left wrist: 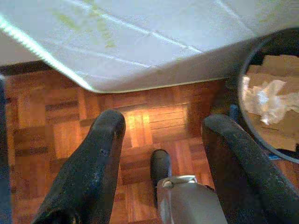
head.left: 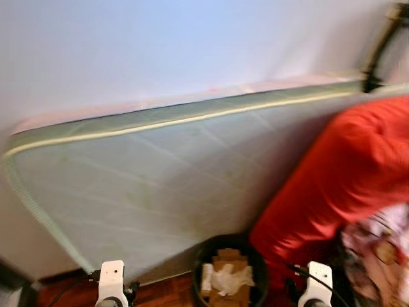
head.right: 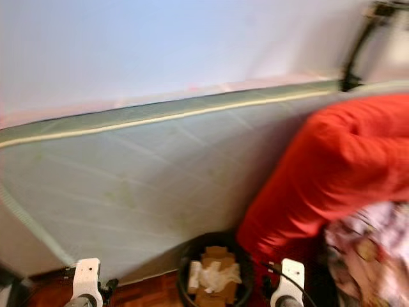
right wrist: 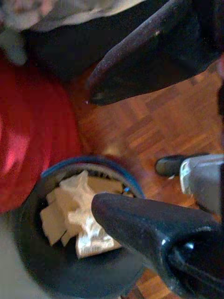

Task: Clean up the room

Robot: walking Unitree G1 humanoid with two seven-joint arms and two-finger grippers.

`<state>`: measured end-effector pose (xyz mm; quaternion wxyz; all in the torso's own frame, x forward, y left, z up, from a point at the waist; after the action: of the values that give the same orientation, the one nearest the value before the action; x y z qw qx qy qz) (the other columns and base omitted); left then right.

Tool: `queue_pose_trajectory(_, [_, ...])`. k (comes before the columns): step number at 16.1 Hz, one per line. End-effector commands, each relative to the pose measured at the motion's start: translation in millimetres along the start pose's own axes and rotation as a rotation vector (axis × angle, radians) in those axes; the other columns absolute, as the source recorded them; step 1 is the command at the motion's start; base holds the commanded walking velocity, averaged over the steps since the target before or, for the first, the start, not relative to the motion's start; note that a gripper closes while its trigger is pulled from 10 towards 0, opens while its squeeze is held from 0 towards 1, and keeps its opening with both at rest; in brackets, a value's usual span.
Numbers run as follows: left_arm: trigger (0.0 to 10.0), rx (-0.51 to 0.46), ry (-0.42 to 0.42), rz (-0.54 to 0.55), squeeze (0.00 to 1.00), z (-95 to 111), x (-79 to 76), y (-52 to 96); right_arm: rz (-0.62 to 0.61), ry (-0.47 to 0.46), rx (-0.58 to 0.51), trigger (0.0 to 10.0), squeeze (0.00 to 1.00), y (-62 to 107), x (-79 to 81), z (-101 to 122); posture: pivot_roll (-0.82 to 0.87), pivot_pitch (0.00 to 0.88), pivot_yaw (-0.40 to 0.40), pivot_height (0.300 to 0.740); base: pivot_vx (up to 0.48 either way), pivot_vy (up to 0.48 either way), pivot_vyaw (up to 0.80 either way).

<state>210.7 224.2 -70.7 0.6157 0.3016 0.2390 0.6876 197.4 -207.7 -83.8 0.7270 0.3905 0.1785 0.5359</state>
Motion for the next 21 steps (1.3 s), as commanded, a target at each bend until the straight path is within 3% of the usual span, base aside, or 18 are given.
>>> queue_pose_trajectory(1, [10.0,0.025,0.003,0.007,0.00,-9.2,0.2,2.4,0.005,0.008,0.015,10.0,0.00,0.2,1.2,-2.8,0.06,0.000,-0.049,0.740,0.000,0.000,-0.67])
queue_pose_trajectory(11, [10.0,0.024,-0.015,0.000,0.00,-12.8,-2.3,3.8,0.001,0.015,0.040,10.0,0.00,1.3,-0.1,-9.0,0.06,0.000,-0.047,0.740,0.000,0.000,-0.66])
queue_pose_trajectory(14, [10.0,0.020,-0.004,0.004,0.00,-12.1,-1.9,3.6,0.004,0.019,0.043,10.0,0.00,1.0,1.5,-8.7,0.07,0.000,-0.046,0.740,0.000,-0.394,-0.65])
queue_pose_trajectory(21, [10.0,0.015,0.025,0.030,0.00,-13.9,1.9,4.8,0.000,0.022,0.047,10.0,0.00,0.7,0.3,-7.6,0.08,0.027,-0.053,0.740,0.000,0.000,-0.65])
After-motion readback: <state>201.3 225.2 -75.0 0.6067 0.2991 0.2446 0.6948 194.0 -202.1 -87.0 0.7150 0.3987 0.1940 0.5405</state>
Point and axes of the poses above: a point about 5 cm out from each wrist's last joint towards the gripper, its own y axis pointing back from the gripper into the wrist, its own z axis along the axis of the wrist's last joint, x = y × z, the point moved 1 cm from there along -y, pointing out of the wrist towards the gripper, and after that the axes turned 7 degrees about -y, right-handed, at the moved point
